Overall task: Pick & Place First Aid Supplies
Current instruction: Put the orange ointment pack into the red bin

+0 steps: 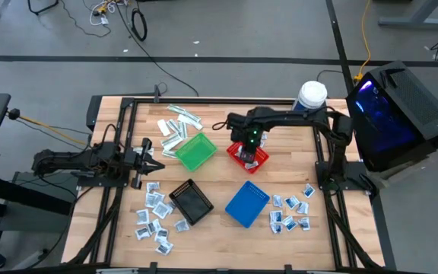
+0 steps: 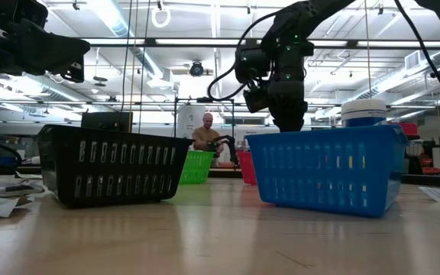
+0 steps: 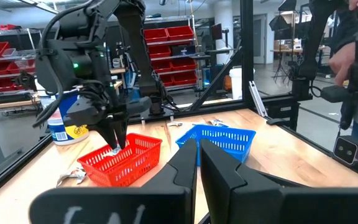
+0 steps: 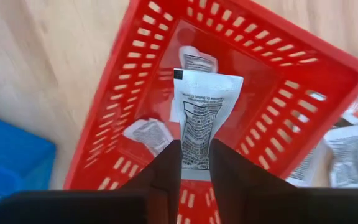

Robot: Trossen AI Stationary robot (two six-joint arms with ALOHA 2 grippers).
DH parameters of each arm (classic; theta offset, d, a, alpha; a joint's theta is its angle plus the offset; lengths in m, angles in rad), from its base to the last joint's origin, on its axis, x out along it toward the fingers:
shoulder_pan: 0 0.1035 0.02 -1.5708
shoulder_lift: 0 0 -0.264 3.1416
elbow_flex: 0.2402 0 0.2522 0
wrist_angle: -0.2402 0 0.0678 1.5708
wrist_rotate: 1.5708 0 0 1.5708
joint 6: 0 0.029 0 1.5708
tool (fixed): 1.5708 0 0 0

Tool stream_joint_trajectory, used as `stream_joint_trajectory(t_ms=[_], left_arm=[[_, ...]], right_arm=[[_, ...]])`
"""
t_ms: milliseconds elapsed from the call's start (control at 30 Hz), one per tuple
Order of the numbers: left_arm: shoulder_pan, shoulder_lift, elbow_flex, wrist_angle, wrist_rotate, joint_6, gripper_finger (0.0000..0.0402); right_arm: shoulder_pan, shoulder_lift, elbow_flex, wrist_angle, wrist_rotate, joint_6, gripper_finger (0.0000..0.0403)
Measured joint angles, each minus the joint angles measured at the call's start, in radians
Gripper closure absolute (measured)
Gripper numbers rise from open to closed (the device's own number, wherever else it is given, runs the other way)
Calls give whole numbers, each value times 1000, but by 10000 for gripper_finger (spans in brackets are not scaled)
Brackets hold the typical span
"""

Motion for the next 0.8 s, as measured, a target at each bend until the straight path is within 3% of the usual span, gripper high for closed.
stream_joint_trajectory(t_ms=[500,800], left_arm=[[0,0,0,0,0,0,376],[0,0,0,0,0,0,376]], right_arm=[[-36,-75,0,3,4,39,219],[-159,-155,0,22,4,-34,201]])
